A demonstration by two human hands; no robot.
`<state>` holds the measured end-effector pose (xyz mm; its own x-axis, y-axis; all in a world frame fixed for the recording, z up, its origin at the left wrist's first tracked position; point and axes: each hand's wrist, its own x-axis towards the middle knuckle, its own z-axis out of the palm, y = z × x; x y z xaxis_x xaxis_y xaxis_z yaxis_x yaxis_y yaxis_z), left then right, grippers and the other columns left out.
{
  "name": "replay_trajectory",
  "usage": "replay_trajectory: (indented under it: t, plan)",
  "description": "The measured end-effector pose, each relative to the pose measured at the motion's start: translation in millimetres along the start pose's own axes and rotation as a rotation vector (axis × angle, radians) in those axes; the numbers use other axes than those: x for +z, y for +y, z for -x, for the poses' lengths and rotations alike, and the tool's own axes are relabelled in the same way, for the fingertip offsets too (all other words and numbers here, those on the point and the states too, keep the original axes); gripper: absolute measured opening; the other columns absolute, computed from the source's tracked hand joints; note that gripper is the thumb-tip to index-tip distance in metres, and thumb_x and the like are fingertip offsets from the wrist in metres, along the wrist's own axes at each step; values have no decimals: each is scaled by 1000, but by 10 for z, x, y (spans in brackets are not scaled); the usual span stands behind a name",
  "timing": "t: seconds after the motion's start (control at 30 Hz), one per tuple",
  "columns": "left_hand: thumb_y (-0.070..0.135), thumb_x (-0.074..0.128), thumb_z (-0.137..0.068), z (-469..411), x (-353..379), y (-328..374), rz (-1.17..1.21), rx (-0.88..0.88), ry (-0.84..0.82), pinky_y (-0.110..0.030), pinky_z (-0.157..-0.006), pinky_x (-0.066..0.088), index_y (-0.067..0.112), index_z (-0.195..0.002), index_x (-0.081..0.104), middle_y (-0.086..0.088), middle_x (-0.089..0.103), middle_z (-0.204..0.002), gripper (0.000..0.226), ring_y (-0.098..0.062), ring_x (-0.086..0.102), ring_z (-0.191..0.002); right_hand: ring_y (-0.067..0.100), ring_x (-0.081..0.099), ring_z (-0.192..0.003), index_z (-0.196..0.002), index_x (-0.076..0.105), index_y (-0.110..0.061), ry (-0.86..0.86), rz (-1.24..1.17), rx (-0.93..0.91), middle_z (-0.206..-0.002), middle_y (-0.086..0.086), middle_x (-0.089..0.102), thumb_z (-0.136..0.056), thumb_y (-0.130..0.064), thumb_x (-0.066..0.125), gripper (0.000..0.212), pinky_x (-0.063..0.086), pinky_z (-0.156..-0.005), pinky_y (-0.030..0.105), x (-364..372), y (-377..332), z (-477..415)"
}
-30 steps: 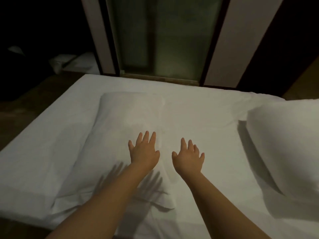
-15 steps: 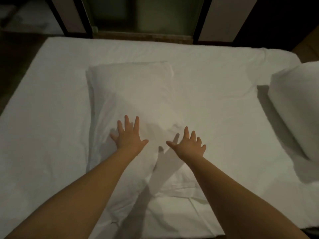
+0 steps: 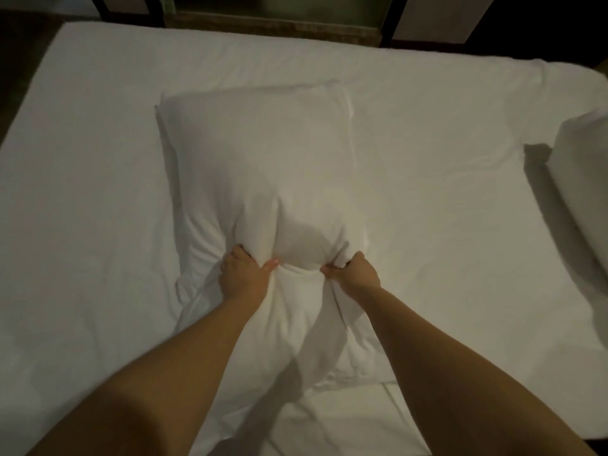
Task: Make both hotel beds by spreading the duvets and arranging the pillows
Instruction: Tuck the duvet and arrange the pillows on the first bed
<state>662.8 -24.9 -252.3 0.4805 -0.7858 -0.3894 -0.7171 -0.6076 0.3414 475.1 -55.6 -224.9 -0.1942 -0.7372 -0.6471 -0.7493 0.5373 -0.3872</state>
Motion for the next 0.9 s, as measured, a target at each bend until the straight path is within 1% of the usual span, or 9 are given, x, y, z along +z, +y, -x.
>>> replay_trajectory:
  t: [0.07,0.13,0.2,0.33,0.47,0.63,0.7,0.8,0.9]
  plan:
    - [40,49,-95,6,13,25,-24,97,82,-43,-87,42,-3,-118,50,-24,58,-117,49,-37,54,-109,32,56,-113,-121,51,-6,56,-25,-66,-121,12,61,-84,-42,67,55,41,-85,32,15,-75,53]
    - [30,40,-100,33,-34,93,-20,144,111,-43,-83,42,-2,-110,56,-25,63,-109,37,-38,58,-103,31,57,-110,-114,56,-8,102,-115,-116,-116,11,63,-86,-38,65,42,41,-83,32,-37,-108,128]
    - [28,37,-102,103,-164,233,41,142,150,-41,-82,41,-2,-108,57,-25,63,-108,37,-39,58,-102,31,58,-107,-112,58,-9,168,-215,-168,-113,10,64,-88,-33,61,34,43,-85,33,-118,-119,216]
    - [29,36,-102,421,-627,865,359,115,284,-41,-88,39,-4,-118,55,-28,58,-118,41,-41,54,-109,29,59,-107,-113,59,-11,253,-354,-284,-113,8,65,-90,-27,56,28,45,-91,34,-498,-241,443]
    - [32,39,-101,953,-995,1703,657,243,367,-36,-83,38,-3,-102,61,-24,63,-108,40,-37,57,-101,28,58,-111,-120,60,-13,381,-484,-381,-118,8,65,-91,-34,57,36,44,-95,35,-1242,-165,731]
    - [32,40,-101,1931,-924,2613,761,432,349,-35,-73,35,0,-89,62,-21,65,-98,40,-34,58,-92,25,59,-112,-121,63,-15,520,-584,-464,-118,5,67,-89,-36,61,38,46,-96,36,-2186,603,1086]
    - [32,40,-101,2365,-796,3000,816,494,333,-29,-68,32,6,-81,60,-11,62,-82,38,-26,53,-79,24,60,-110,-121,63,-15,578,-629,-481,-116,5,67,-88,-36,62,39,46,-96,38,-2589,990,1185]
    - [30,40,-101,3085,-594,3705,872,644,353,-28,-62,30,14,-65,46,6,47,-61,40,-12,42,-59,21,62,-104,-118,64,-17,650,-710,-543,-110,1,68,-86,-38,63,38,49,-95,41,-3322,1651,1342]
    - [30,40,-101,3824,-353,4421,938,802,372,-19,-54,33,20,-61,39,7,44,-58,42,-4,38,-55,14,63,-95,-101,65,-23,700,-780,-616,-98,-8,68,-87,-37,64,19,51,-91,37,-4088,2346,1551]
